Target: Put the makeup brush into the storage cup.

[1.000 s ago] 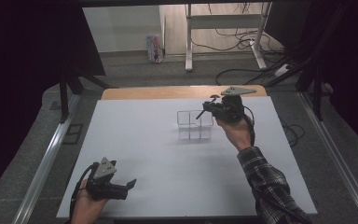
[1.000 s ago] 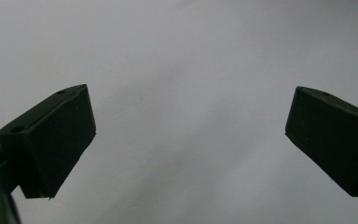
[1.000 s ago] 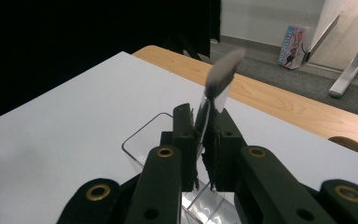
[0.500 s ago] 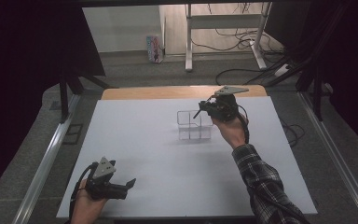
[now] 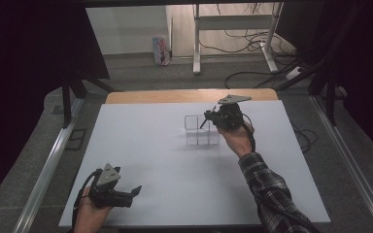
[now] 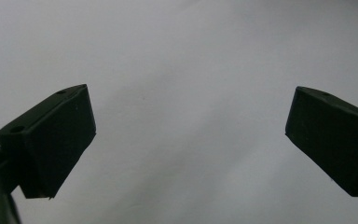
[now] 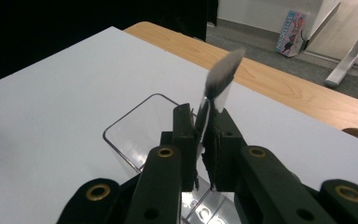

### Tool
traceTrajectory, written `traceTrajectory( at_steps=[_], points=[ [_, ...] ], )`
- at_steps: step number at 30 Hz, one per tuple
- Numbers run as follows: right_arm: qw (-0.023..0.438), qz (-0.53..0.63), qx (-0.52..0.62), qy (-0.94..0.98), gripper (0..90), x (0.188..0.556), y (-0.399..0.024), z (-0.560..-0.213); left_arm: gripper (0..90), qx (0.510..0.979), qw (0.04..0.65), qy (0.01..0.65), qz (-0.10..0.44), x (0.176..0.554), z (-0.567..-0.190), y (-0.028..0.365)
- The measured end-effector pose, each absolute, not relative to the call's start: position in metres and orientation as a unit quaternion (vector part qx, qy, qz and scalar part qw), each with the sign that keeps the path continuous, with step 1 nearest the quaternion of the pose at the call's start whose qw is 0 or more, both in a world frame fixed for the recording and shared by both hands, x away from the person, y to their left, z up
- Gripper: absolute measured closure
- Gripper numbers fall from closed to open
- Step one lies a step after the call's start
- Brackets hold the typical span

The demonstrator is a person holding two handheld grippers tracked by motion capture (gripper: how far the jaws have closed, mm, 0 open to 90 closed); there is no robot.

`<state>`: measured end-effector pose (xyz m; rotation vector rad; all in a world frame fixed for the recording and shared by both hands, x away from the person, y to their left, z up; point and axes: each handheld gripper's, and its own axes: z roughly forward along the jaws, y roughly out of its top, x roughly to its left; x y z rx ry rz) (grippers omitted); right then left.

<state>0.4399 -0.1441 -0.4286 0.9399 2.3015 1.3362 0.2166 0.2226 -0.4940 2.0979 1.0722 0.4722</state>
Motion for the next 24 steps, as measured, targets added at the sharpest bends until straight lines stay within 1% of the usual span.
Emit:
traceTrajectory(
  at_steps=[19, 20, 21, 22, 23, 24],
  points=[
    [0.161, 0.452, 0.322, 0.816, 82.1, 0.437, -0.138, -0.451, 2.0, 0.816, 0.36, 0.415, 0.181, 0.216, -0.494, 0.222],
    [0.156, 0.455, 0.318, 0.817, 77.0, 0.437, -0.138, -0.451, 2.0, 0.816, 0.36, 0.415, 0.181, 0.216, -0.494, 0.222],
    [0.156, 0.455, 0.318, 0.817, 77.0, 0.437, -0.138, -0.451, 2.1, 0.816, 0.36, 0.415, 0.181, 0.216, -0.494, 0.222],
    [0.158, 0.457, 0.317, 0.816, 70.1, 0.437, -0.138, -0.451, 2.1, 0.816, 0.36, 0.415, 0.18, 0.216, -0.494, 0.222],
    [0.165, 0.463, 0.314, 0.812, 53.2, 0.437, -0.138, -0.449, 2.2, 0.818, 0.359, 0.412, 0.18, 0.216, -0.494, 0.222],
    [0.163, 0.464, 0.312, 0.813, 45.7, 0.438, -0.138, -0.448, 2.1, 0.818, 0.36, 0.412, 0.18, 0.216, -0.495, 0.221]
  ],
)
